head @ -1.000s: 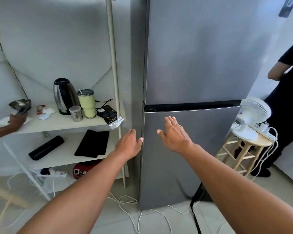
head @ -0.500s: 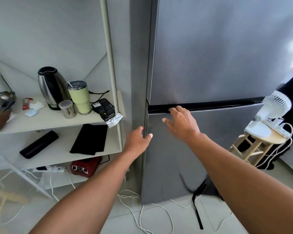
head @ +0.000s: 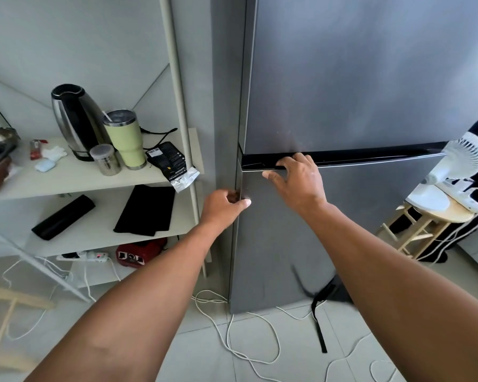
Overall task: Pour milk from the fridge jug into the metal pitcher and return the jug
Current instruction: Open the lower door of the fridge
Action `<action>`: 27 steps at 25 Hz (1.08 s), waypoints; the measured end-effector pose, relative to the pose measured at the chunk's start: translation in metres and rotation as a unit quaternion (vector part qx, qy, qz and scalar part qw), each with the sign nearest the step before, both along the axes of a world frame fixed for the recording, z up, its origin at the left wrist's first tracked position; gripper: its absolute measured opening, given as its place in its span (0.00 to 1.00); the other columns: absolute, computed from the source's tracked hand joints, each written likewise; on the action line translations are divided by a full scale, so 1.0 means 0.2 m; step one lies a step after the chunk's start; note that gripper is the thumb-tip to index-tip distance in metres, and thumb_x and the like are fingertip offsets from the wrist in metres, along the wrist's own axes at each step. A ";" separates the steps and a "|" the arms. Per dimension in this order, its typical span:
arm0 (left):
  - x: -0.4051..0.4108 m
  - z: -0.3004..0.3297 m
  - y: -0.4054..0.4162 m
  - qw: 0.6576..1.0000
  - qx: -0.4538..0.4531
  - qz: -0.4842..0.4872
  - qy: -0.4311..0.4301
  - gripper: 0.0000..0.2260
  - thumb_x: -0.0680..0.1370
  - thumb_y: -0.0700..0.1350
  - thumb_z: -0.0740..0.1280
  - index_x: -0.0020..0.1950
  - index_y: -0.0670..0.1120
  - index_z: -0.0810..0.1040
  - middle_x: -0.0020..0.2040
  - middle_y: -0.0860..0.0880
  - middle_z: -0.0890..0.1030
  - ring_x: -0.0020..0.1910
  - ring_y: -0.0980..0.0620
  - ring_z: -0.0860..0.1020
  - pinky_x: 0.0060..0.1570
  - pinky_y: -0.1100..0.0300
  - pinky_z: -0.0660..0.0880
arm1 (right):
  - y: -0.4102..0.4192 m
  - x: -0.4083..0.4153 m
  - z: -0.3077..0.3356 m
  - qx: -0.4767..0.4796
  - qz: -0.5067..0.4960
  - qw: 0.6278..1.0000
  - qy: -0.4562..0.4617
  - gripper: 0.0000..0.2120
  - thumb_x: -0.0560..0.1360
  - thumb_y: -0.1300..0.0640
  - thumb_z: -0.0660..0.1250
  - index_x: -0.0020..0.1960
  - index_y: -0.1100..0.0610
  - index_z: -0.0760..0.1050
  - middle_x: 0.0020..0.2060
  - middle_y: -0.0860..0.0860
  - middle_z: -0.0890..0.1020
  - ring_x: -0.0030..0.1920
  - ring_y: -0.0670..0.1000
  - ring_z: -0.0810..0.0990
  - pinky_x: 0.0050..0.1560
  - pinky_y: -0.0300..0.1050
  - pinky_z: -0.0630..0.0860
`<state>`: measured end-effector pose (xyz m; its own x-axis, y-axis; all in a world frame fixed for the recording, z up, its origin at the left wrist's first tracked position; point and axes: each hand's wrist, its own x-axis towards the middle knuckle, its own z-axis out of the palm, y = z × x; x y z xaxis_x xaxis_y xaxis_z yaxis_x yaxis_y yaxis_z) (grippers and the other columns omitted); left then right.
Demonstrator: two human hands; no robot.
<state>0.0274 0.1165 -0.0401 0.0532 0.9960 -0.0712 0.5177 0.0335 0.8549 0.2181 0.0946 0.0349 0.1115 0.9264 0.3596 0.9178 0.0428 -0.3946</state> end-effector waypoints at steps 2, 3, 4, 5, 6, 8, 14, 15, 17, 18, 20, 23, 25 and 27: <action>-0.02 -0.05 -0.04 0.999 -0.001 -0.003 0.039 0.09 0.72 0.54 0.75 0.44 0.49 0.84 0.39 0.55 0.83 0.42 0.53 0.82 0.39 0.65 0.74 | 0.01 0.01 0.01 0.005 0.001 1.000 -0.001 0.25 0.77 0.39 0.70 0.62 0.58 0.82 0.54 0.57 0.82 0.60 0.59 0.76 0.62 0.48 0.71; -0.03 -0.09 -0.06 0.999 -0.002 -0.010 0.047 0.11 0.72 0.54 0.75 0.47 0.48 0.84 0.41 0.54 0.84 0.44 0.52 0.83 0.42 0.63 0.76 | 0.01 0.00 0.01 0.005 0.003 1.000 0.001 0.25 0.77 0.39 0.70 0.62 0.59 0.82 0.53 0.57 0.82 0.60 0.59 0.76 0.62 0.48 0.71; -0.02 -0.11 -0.08 0.999 -0.001 -0.018 0.042 0.14 0.72 0.55 0.74 0.53 0.48 0.83 0.46 0.53 0.85 0.47 0.52 0.84 0.47 0.60 0.79 | 0.01 0.00 0.01 0.006 0.005 1.000 0.003 0.25 0.77 0.39 0.70 0.62 0.59 0.82 0.53 0.57 0.82 0.59 0.59 0.76 0.62 0.49 0.71; -0.01 -0.12 -0.09 0.999 0.002 -0.024 0.029 0.17 0.73 0.55 0.74 0.58 0.49 0.81 0.51 0.53 0.85 0.51 0.51 0.84 0.53 0.57 0.79 | 0.00 0.00 0.01 0.009 0.007 1.000 0.002 0.25 0.77 0.39 0.70 0.61 0.59 0.83 0.52 0.57 0.82 0.59 0.59 0.76 0.61 0.49 0.71; 0.00 -0.11 -0.10 0.999 0.005 -0.031 0.018 0.17 0.73 0.54 0.73 0.60 0.51 0.80 0.54 0.53 0.85 0.53 0.51 0.84 0.56 0.55 0.79 | -0.02 0.01 0.01 0.017 0.011 1.000 0.001 0.25 0.76 0.39 0.71 0.60 0.59 0.83 0.51 0.57 0.82 0.58 0.59 0.76 0.61 0.49 0.72; 0.02 -0.09 -0.10 0.999 0.012 -0.052 0.009 0.16 0.72 0.54 0.74 0.58 0.54 0.81 0.53 0.56 0.86 0.54 0.53 0.83 0.57 0.55 0.79 | -0.08 0.03 -0.01 0.047 0.024 0.999 -0.002 0.25 0.75 0.38 0.72 0.57 0.59 0.84 0.49 0.56 0.82 0.55 0.59 0.77 0.60 0.49 0.72; 0.03 -0.12 -0.32 0.994 0.056 -0.080 0.041 0.19 0.68 0.57 0.79 0.57 0.54 0.83 0.48 0.59 0.85 0.49 0.56 0.83 0.47 0.68 0.75 | -0.34 0.12 -0.01 0.052 0.058 0.996 0.036 0.25 0.72 0.37 0.74 0.57 0.56 0.84 0.51 0.51 0.82 0.56 0.53 0.79 0.59 0.45 0.75; 0.05 -0.13 -0.38 0.993 0.063 -0.090 0.046 0.19 0.68 0.58 0.79 0.56 0.54 0.83 0.47 0.59 0.85 0.48 0.57 0.83 0.45 0.71 0.74 | -0.41 0.15 -0.01 0.054 0.059 0.996 0.046 0.25 0.72 0.37 0.74 0.57 0.56 0.84 0.51 0.50 0.83 0.56 0.52 0.79 0.58 0.45 0.75; 0.05 -0.16 -0.48 0.989 0.072 -0.120 0.056 0.23 0.66 0.62 0.79 0.57 0.53 0.83 0.49 0.59 0.87 0.50 0.57 0.84 0.49 0.66 0.78 | -0.54 0.19 -0.03 0.068 0.060 0.994 0.066 0.23 0.72 0.38 0.75 0.56 0.56 0.85 0.51 0.50 0.83 0.56 0.51 0.80 0.59 0.44 0.76; 0.05 -0.16 -0.53 0.986 0.070 -0.138 0.054 0.26 0.65 0.65 0.78 0.58 0.53 0.83 0.52 0.58 0.87 0.51 0.57 0.85 0.52 0.62 0.80 | -0.61 0.20 -0.04 0.085 0.056 0.992 0.073 0.22 0.73 0.39 0.75 0.55 0.56 0.85 0.50 0.50 0.83 0.56 0.50 0.80 0.59 0.43 0.76; 0.06 -0.16 -0.62 0.983 0.036 -0.180 0.026 0.27 0.64 0.66 0.79 0.57 0.55 0.84 0.53 0.58 0.88 0.51 0.61 0.85 0.55 0.57 0.81 | -0.73 0.22 -0.06 0.129 0.035 0.987 0.087 0.18 0.76 0.43 0.74 0.52 0.58 0.86 0.49 0.51 0.84 0.54 0.52 0.81 0.58 0.45 0.77; 0.12 -0.11 -0.78 0.970 -0.004 -0.236 -0.064 0.13 0.68 0.52 0.82 0.51 0.55 0.86 0.49 0.56 0.89 0.48 0.60 0.86 0.57 0.52 0.82 | -0.94 0.28 -0.10 0.179 -0.009 0.978 0.110 0.11 0.80 0.53 0.72 0.50 0.63 0.86 0.49 0.54 0.85 0.56 0.54 0.84 0.60 0.49 0.79; 0.20 -0.05 -0.88 0.955 -0.014 -0.271 -0.120 0.12 0.70 0.47 0.80 0.53 0.53 0.87 0.49 0.54 0.89 0.50 0.55 0.87 0.59 0.48 0.82 | -1.10 0.34 -0.13 0.197 -0.032 0.972 0.123 0.08 0.81 0.60 0.70 0.51 0.65 0.85 0.52 0.55 0.86 0.63 0.53 0.83 0.64 0.50 0.79; 0.29 0.04 -0.96 0.940 0.009 -0.309 -0.144 0.15 0.70 0.48 0.79 0.56 0.50 0.87 0.50 0.55 0.89 0.50 0.55 0.87 0.59 0.51 0.82 | -1.26 0.41 -0.14 0.194 -0.050 0.970 0.141 0.08 0.82 0.64 0.68 0.55 0.66 0.85 0.56 0.55 0.86 0.69 0.51 0.80 0.70 0.49 0.76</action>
<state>0.0862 -0.0750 -0.0314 0.6364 0.7697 0.0508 0.1807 -0.2128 0.9602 0.2995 -0.1582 0.0062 0.3380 0.7075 0.6207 0.7825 0.1552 -0.6030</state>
